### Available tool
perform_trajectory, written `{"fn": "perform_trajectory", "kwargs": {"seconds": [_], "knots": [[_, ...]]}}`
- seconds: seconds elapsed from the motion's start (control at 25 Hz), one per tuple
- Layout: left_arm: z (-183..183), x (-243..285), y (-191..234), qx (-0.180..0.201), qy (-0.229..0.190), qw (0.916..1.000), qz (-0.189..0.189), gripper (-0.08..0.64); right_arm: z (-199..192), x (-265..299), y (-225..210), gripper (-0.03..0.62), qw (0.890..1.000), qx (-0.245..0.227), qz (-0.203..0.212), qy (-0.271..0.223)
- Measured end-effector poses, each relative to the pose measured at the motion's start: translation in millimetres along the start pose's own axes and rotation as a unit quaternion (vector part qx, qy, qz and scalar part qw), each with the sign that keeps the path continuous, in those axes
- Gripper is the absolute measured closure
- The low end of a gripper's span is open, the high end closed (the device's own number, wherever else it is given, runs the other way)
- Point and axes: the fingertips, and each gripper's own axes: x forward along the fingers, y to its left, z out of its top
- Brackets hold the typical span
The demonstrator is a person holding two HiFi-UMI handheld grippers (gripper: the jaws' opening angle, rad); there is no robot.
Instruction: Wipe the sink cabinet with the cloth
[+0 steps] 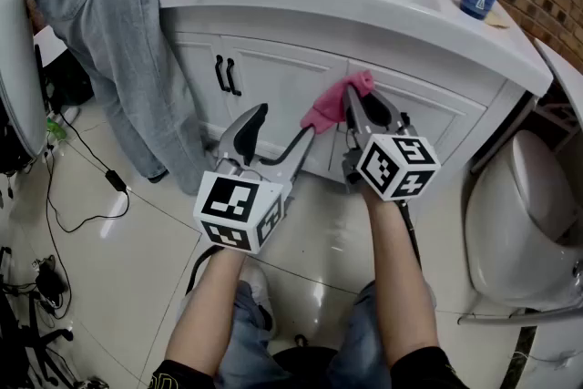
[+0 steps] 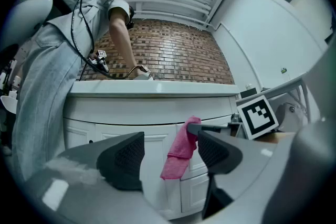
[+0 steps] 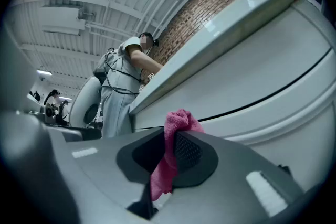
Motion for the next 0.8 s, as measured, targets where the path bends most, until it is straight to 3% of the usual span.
{"fn": "perform_trajectory", "kwargs": {"seconds": [0.12,0.24,0.44,0.6,0.8], "knots": [[-7,14,15,-0.005,0.000,1.0000,-0.002,0.241,-11,29,-6,0.565,1.000,0.017,-0.004,0.003],[-9,32,21,-0.009,-0.007,0.9998,-0.018,0.241,-16,41,-25,0.565,0.999,0.025,-0.034,0.005],[-19,71,11,-0.018,-0.018,0.9976,-0.064,0.241,-4,25,-47,0.565,0.994,-0.074,-0.081,0.024],[-18,98,-31,-0.004,-0.033,0.9909,-0.131,0.241,18,-39,-96,0.563,0.979,-0.109,-0.170,0.032],[-15,113,-61,0.006,-0.040,0.9841,-0.173,0.241,47,-102,-146,0.563,0.946,-0.168,-0.272,0.052]]}}
